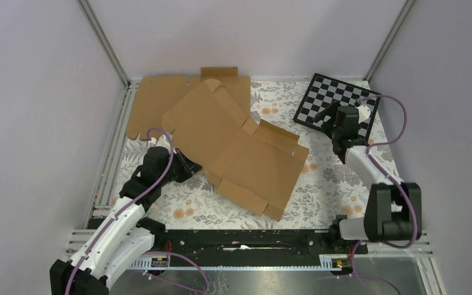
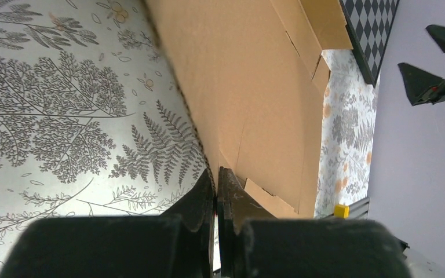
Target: Fold the paper box
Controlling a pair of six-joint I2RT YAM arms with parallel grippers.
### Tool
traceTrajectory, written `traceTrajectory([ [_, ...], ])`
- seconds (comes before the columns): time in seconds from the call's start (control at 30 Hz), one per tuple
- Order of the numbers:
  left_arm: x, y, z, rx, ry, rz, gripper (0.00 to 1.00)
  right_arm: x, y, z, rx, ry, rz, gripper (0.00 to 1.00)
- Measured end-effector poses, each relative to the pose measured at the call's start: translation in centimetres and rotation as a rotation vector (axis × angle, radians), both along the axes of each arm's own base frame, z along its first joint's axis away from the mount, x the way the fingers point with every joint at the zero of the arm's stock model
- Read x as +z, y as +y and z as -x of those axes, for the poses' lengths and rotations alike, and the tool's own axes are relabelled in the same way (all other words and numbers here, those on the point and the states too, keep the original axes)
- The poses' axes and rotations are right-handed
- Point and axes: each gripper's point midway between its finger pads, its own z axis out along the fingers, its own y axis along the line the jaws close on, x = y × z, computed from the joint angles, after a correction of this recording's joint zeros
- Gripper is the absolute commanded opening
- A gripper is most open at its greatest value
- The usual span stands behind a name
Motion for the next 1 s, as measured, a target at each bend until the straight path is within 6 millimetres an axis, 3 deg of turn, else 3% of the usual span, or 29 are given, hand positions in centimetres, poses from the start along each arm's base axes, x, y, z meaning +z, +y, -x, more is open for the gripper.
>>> traceTrajectory([
  [0.1, 0.0, -0.3, 0.4, -0.026, 0.005, 0.009, 0.00, 2.1, 1.7, 1.6, 0.073, -0.053, -0.027, 0.99],
  [0.2, -0.3, -0.4, 0.8, -0.040, 0.011, 0.014, 0.00, 0.9, 2.7, 4.2, 0.118, -0.012, -0.073, 0.99],
  [0.3, -0.7, -0.4, 1.2, -0.044, 0.019, 0.015, 0.00, -1.1, 5.0, 8.2, 0.239, 0.058, -0.143, 0.99],
  [0.4, -0.9, -0.3, 1.6, -0.048, 0.023, 0.018, 0.00, -1.0, 7.2, 11.2, 0.371, 0.056, -0.200, 0.99],
  [0.57, -1.1, -0.2, 2.3, -0.040, 0.014, 0.041, 0.00, 0.1, 9.0, 14.9, 0.475, -0.011, -0.253, 0.99],
  [0.6, -1.2, -0.2, 2.4, -0.038, 0.013, 0.047, 0.00, -0.1, 9.2, 15.4, 0.480, -0.016, -0.269, 0.99],
  [0.63, -1.4, -0.1, 2.8, -0.029, 0.014, 0.062, 0.00, -1.7, 9.8, 17.1, 0.475, 0.014, -0.333, 0.99],
  [0.73, -1.6, -0.1, 2.9, -0.025, 0.018, 0.068, 0.00, -2.5, 10.6, 17.5, 0.475, 0.016, -0.408, 0.99],
  [0.87, -2.5, 0.0, 3.3, -0.021, 0.037, 0.076, 0.00, -5.8, 12.0, 19.3, 0.465, 0.106, -0.560, 0.99],
  [1.0, -2.8, 0.1, 3.7, -0.013, 0.045, 0.088, 0.00, -6.3, 12.7, 19.9, 0.470, 0.169, -0.624, 0.99],
])
